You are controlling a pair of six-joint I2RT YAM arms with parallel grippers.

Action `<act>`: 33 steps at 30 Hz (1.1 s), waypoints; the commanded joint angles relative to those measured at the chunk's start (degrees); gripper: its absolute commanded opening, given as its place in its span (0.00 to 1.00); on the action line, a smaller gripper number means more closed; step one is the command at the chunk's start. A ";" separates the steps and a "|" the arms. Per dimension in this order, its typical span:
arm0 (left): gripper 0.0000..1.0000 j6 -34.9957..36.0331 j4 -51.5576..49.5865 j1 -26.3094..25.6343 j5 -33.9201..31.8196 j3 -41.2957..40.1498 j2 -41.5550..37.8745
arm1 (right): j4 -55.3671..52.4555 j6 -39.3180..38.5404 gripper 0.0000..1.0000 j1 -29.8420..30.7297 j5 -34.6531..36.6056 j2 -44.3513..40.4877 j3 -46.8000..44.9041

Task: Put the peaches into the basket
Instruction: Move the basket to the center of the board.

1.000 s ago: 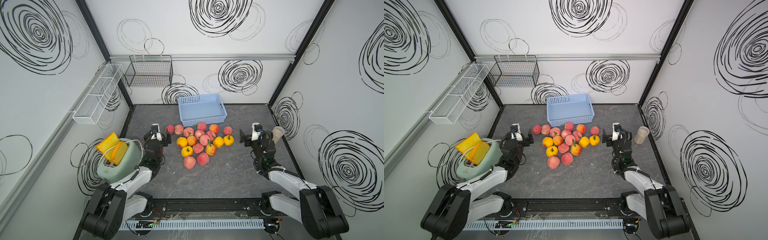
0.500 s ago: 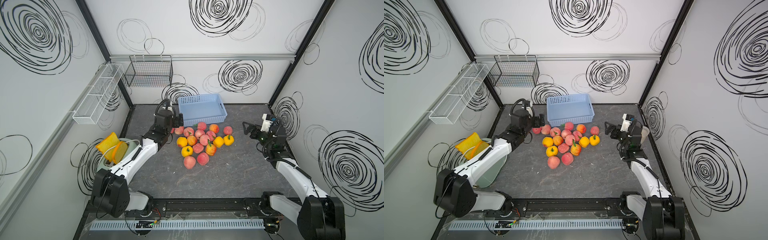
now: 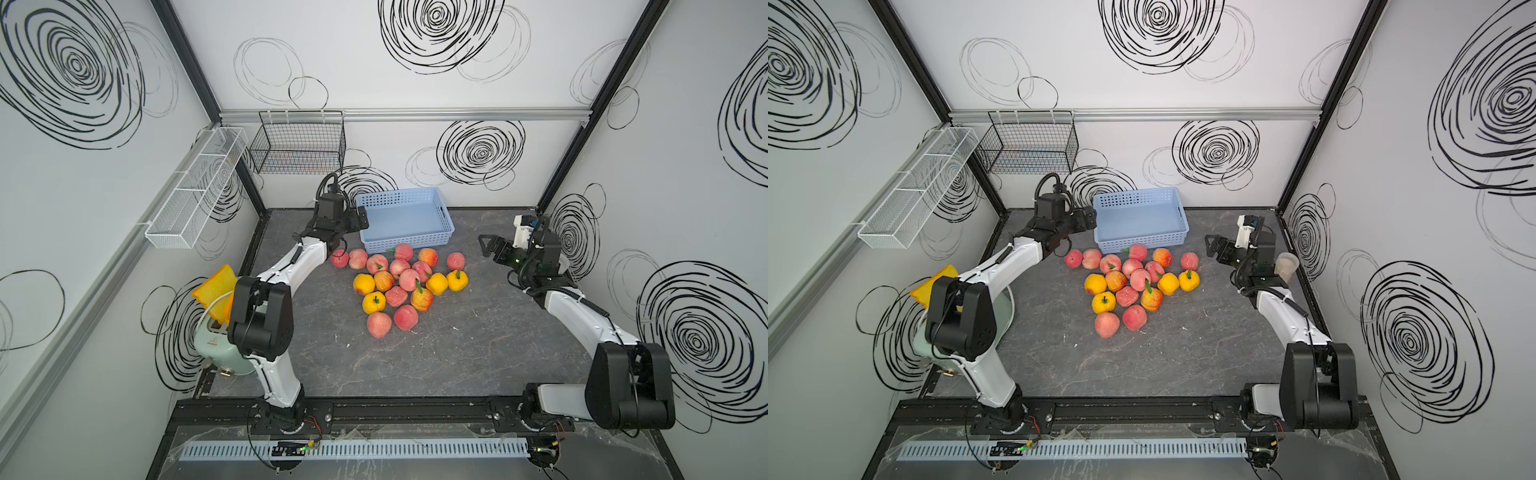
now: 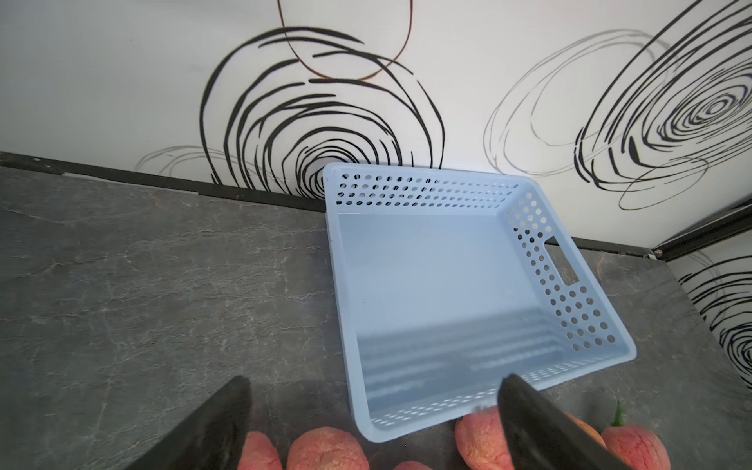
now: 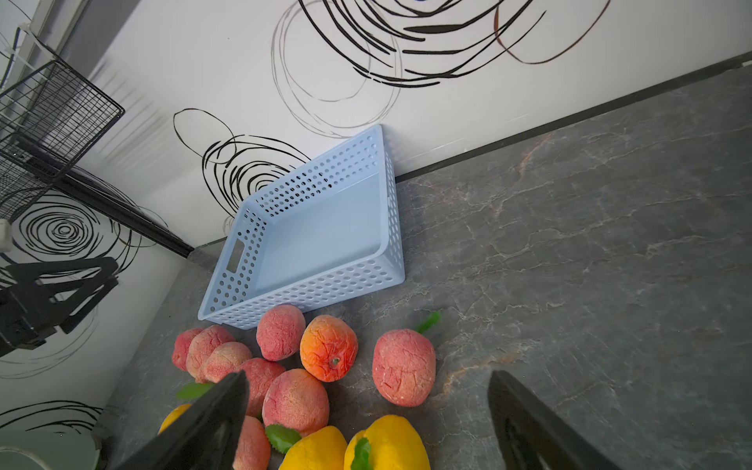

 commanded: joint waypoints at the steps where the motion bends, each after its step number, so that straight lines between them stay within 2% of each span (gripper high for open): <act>1: 1.00 -2.09 3.71 0.33 2.16 3.95 2.92 | -1.51 0.22 0.93 0.12 -0.73 1.54 2.62; 11: 0.94 -4.76 4.38 1.44 2.14 11.47 12.97 | -1.86 0.77 0.90 0.80 -1.45 6.58 5.71; 16: 0.87 -5.51 4.68 2.08 3.92 13.74 16.68 | -2.32 0.59 0.89 1.39 -1.36 7.86 6.48; 23: 0.86 -6.82 2.27 1.84 5.57 16.57 20.89 | -2.54 0.59 0.89 1.78 -1.09 8.87 6.51; 29: 0.76 -6.96 0.82 1.47 6.69 17.93 23.91 | -3.00 0.50 0.89 1.84 -1.19 9.62 6.97; 33: 0.61 -5.95 -0.14 1.29 6.79 18.95 25.25 | -3.53 0.41 0.89 1.90 -1.09 9.67 7.27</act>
